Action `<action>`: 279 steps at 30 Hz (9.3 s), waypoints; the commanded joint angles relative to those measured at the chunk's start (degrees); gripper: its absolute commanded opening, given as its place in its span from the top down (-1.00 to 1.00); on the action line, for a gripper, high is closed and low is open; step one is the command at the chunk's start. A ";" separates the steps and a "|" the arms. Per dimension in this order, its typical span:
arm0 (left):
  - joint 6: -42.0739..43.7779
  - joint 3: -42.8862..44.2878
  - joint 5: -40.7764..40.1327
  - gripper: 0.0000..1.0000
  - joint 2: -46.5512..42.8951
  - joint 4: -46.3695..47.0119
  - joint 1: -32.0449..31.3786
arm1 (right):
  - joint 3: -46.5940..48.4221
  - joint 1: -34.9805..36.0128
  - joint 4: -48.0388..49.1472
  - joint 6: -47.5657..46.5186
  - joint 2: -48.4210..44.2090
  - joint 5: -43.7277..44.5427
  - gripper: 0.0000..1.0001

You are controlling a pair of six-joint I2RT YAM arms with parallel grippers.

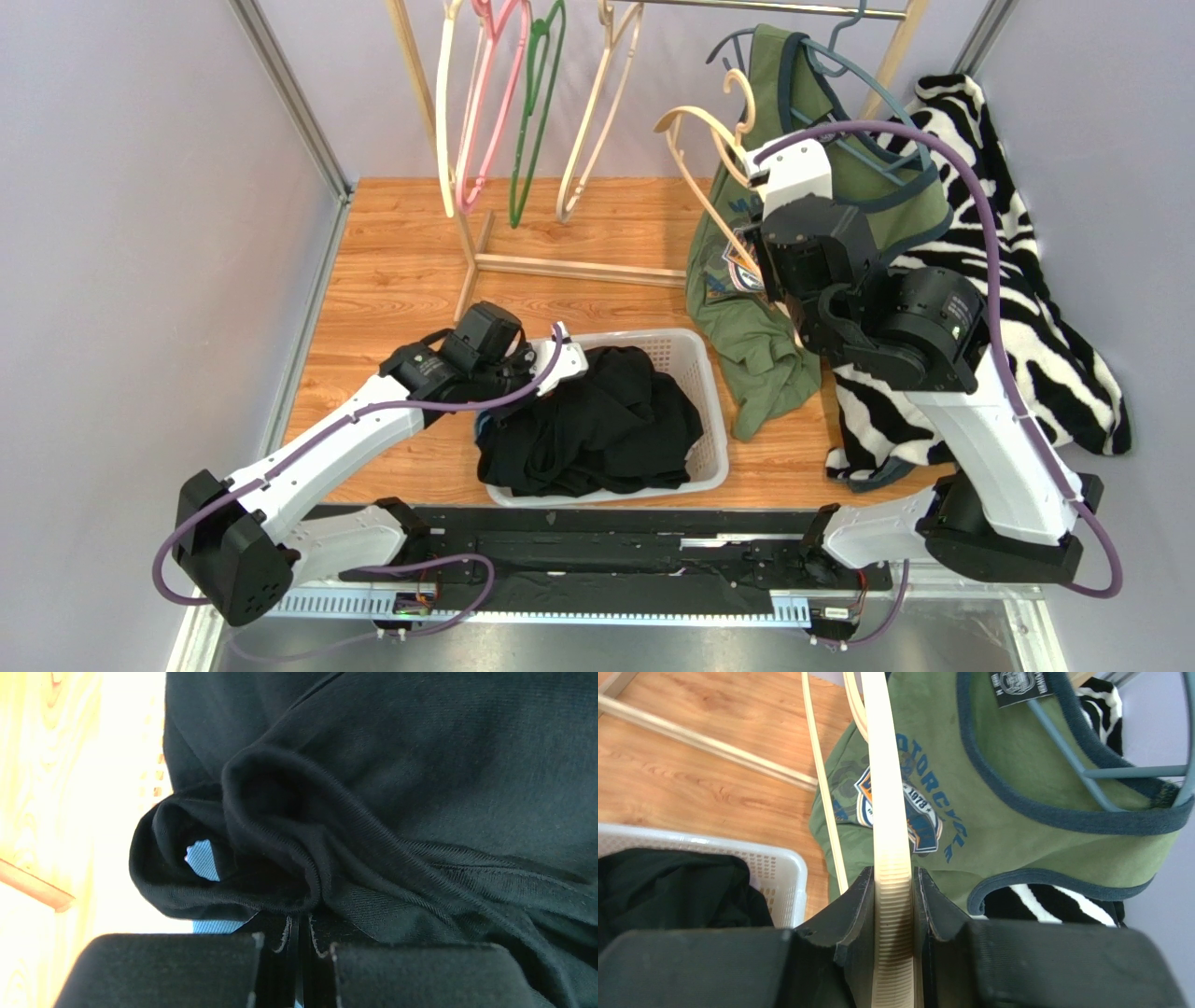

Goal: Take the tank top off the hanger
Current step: Remove the tank top from the hanger, then place the hanger at the clothesline, then pick up the hanger from the clothesline, then remove the tank top from the hanger.

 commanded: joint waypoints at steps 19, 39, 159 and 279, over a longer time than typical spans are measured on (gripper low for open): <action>1.03 9.98 -4.03 -0.98 -11.80 -10.07 -1.18 | 15.83 -9.30 11.94 -7.16 9.37 -4.83 1.00; 0.06 20.63 0.45 -0.98 -19.45 -20.47 -1.18 | 20.32 -14.66 21.26 -7.16 15.53 -12.29 1.00; -2.84 23.53 10.83 -0.98 -21.47 -22.75 12.53 | -10.36 -42.88 33.48 6.90 0.06 -41.57 0.04; 2.69 56.67 17.25 -0.98 -23.84 -26.89 20.09 | -21.60 -12.03 33.92 -4.79 -14.70 -81.65 1.00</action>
